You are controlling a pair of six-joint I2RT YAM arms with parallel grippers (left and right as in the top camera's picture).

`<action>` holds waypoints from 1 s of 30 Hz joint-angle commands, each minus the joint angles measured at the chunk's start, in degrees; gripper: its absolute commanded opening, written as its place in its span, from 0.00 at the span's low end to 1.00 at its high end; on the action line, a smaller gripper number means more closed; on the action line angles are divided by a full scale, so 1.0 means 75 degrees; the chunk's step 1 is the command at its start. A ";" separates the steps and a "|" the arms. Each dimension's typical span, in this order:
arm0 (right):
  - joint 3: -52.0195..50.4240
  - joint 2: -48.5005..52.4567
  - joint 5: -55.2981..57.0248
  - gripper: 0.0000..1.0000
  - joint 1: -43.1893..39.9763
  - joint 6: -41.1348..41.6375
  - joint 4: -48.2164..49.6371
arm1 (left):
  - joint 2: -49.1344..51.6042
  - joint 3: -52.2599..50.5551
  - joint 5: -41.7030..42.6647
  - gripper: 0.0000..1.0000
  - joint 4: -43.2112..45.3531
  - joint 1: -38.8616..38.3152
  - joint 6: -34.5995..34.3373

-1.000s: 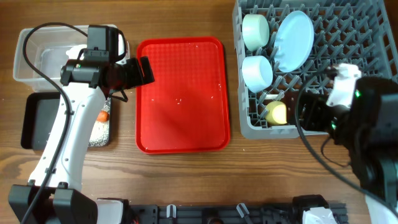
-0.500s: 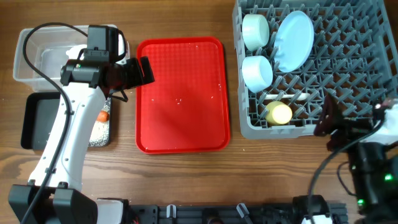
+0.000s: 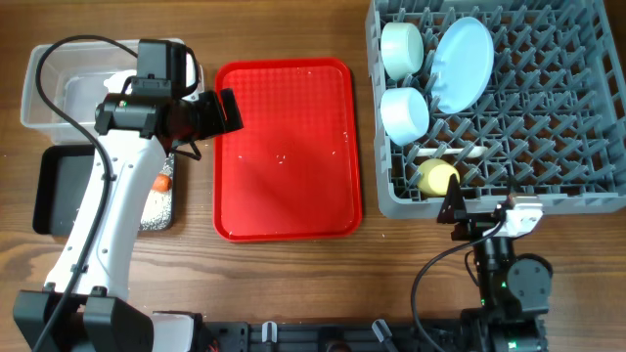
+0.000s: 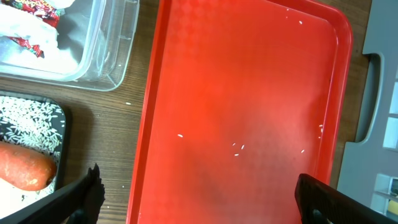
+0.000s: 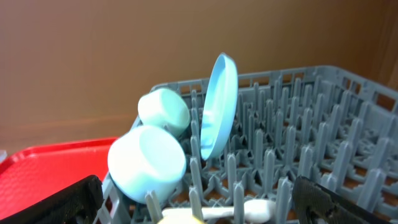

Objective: Sort waste into correct bins and load items into the dishwasher rack

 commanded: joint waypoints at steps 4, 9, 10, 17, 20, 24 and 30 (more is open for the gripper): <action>-0.0557 -0.0393 -0.0437 1.00 -0.0023 0.0125 0.0411 | -0.0114 0.0111 0.0058 1.00 0.0020 0.0009 0.0131; -0.0679 -0.0393 -0.1131 1.00 0.0280 0.0184 0.0650 | -0.0114 0.0111 0.0058 1.00 0.0020 0.0009 0.0131; -0.0679 -0.0393 -0.1128 1.00 0.0332 0.0178 0.0650 | -0.0114 0.0111 0.0058 1.00 0.0020 0.0009 0.0131; -0.0673 -0.0385 -0.1128 1.00 0.0332 0.0178 0.0644 | -0.0114 0.0111 0.0058 1.00 0.0020 0.0009 0.0131; -0.0673 -0.0379 -0.1128 1.00 0.0332 0.0178 0.0644 | -0.0114 0.0111 0.0058 1.00 0.0020 0.0009 0.0131; -0.0673 -0.0379 -0.1128 1.00 0.0332 0.0181 0.0644 | -0.0114 0.0111 0.0058 1.00 0.0020 0.0009 0.0131; -0.0673 -0.0379 -0.1128 1.00 0.0332 0.0178 0.0644 | -0.0114 0.0111 0.0058 1.00 0.0012 0.0009 0.0131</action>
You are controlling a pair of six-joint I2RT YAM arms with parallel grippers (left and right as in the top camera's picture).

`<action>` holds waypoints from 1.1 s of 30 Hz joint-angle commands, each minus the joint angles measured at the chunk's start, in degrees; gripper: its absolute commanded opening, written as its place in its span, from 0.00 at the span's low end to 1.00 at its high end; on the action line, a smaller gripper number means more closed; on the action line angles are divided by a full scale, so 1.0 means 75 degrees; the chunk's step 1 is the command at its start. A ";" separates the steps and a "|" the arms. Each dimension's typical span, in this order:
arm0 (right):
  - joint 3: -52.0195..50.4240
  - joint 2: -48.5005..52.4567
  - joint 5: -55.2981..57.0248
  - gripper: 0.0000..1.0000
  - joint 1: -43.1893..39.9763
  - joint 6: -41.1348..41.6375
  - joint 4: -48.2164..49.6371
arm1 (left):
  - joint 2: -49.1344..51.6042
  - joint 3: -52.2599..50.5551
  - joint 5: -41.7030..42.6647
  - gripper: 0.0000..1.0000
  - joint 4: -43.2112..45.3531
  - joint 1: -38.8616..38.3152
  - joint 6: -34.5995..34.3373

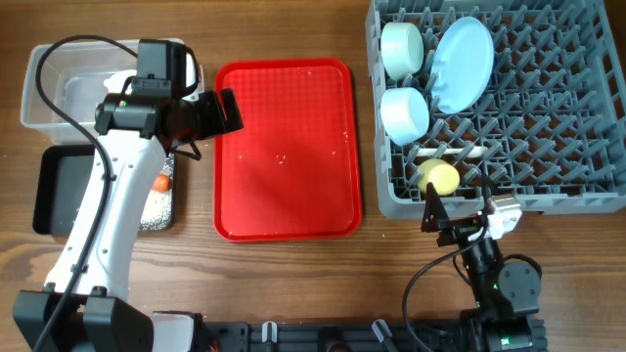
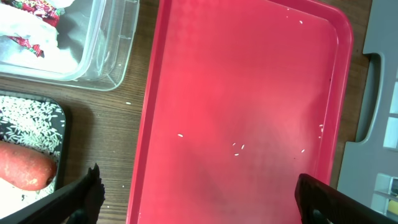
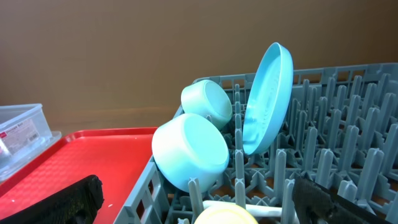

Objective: Sort waste into correct bins and load items into the dishwasher rack

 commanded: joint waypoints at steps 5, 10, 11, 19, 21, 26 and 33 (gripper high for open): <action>-0.0035 -0.0111 -0.0119 1.00 0.0035 0.0085 0.0047 | -0.0236 0.0079 -0.0064 1.00 0.0070 0.0015 0.0154; -0.0035 -0.0111 -0.0122 1.00 0.0035 0.0085 0.0047 | -0.1102 -0.1233 0.0041 1.00 0.2597 -0.0256 0.0157; -0.0035 -0.0111 -0.0119 1.00 0.0035 0.0082 0.0047 | -0.1376 -0.1629 0.0044 1.00 0.3002 -0.0265 0.0157; -0.0035 -0.0111 -0.0119 1.00 0.0035 0.0085 0.0047 | -0.5126 -0.5794 -0.0111 1.00 0.5607 -0.0245 0.0163; -0.0035 -0.0111 -0.0119 1.00 0.0035 0.0085 0.0047 | -0.6155 -0.6697 -0.0289 1.00 0.6038 -0.0233 0.0160; -0.0035 -0.0111 -0.0119 1.00 0.0035 0.0085 0.0044 | -0.7906 -0.8119 -0.0778 1.00 0.7061 -0.0154 0.0160; -0.0035 -0.0111 -0.0119 1.00 0.0035 0.0082 0.0047 | -1.0588 -0.9358 -0.0609 1.00 0.7353 0.0717 0.0160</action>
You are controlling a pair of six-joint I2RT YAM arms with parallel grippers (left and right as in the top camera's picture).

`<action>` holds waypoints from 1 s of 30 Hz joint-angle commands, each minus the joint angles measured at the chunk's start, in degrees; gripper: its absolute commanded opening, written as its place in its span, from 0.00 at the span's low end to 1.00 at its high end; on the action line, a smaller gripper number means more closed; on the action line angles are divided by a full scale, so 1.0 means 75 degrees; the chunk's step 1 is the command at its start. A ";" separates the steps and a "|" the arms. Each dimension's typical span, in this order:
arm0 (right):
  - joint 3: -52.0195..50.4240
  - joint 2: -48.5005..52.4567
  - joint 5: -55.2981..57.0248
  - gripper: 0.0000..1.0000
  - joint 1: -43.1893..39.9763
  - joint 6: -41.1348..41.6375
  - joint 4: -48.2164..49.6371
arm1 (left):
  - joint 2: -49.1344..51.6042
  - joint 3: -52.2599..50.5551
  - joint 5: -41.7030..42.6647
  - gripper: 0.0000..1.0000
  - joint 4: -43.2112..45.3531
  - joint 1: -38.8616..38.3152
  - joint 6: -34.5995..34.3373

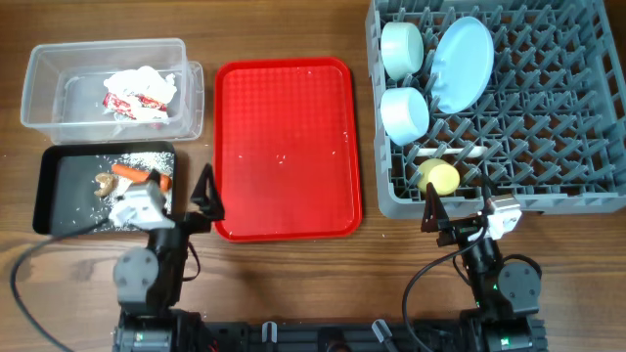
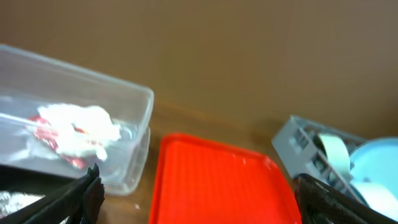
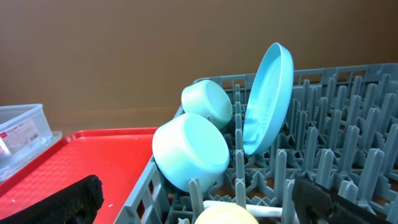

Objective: Sort waste into correct bins and load items into the dishwasher rack

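The red tray (image 1: 287, 147) holds only a few rice grains. A clear bin (image 1: 39, 61) contains crumpled wrappers (image 1: 140, 93). Rice and a carrot piece (image 1: 137, 174) lie in the black tray (image 1: 61, 196). In the grey rack (image 1: 548, 203) stand two pale cups (image 1: 404, 112), a blue plate (image 1: 462, 64), a yellow cup (image 1: 438, 178) and a white utensil (image 1: 460, 152). My left gripper (image 1: 178, 196) sits low at the table's near edge, open and holding nothing, facing the tray (image 2: 217, 180). The right gripper (image 1: 458, 217) is open before the rack (image 3: 298, 162), also holding nothing.
Bare wooden table runs along the near edge between the two arms. The rack's front wall stands directly ahead of the right gripper. The black tray's near corner lies close beside the left gripper. Cables trail from both arm bases.
My left arm was stretched out with its open gripper over the tray's left edge; now it is drawn back low at the near table edge. The right arm has not moved.
At first the left gripper hung open over the tray's left edge, and the right gripper sat open at the rack's near wall. Then the right gripper stood slightly further left and lower. Now the left arm rests at the near edge, uncovering both bins.
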 commanded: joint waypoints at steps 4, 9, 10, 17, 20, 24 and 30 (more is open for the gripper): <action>-0.0015 -0.0064 -0.0119 1.00 0.0029 0.0079 0.0038 | -0.1644 -0.0769 -0.0117 1.00 0.0052 0.0125 0.0154; -0.0015 -0.0064 -0.0119 1.00 0.0029 0.0082 0.0041 | -0.1795 -0.1113 -0.0137 1.00 0.0507 0.0125 0.0154; -0.0015 -0.0064 -0.0119 1.00 0.0029 0.0082 0.0038 | -0.1795 -0.1160 -0.0134 1.00 0.0507 0.0125 0.0154; -0.0015 -0.0064 -0.0122 1.00 0.0029 0.0082 0.0041 | -0.1795 -0.1265 -0.0102 1.00 -0.0542 0.0117 0.0149; -0.0015 -0.0064 -0.0119 1.00 0.0029 0.0079 0.0038 | -0.1795 -0.1265 -0.0035 1.00 -0.0746 -0.0020 0.0125; -0.0015 -0.0064 -0.0119 1.00 0.0029 0.0079 0.0041 | -0.1775 -0.1262 -0.0047 1.00 -0.0740 -0.0271 0.0125; -0.0015 -0.0064 -0.0122 1.00 0.0029 0.0082 0.0041 | -0.1766 -0.1262 -0.0047 1.00 -0.0740 -0.0268 0.0125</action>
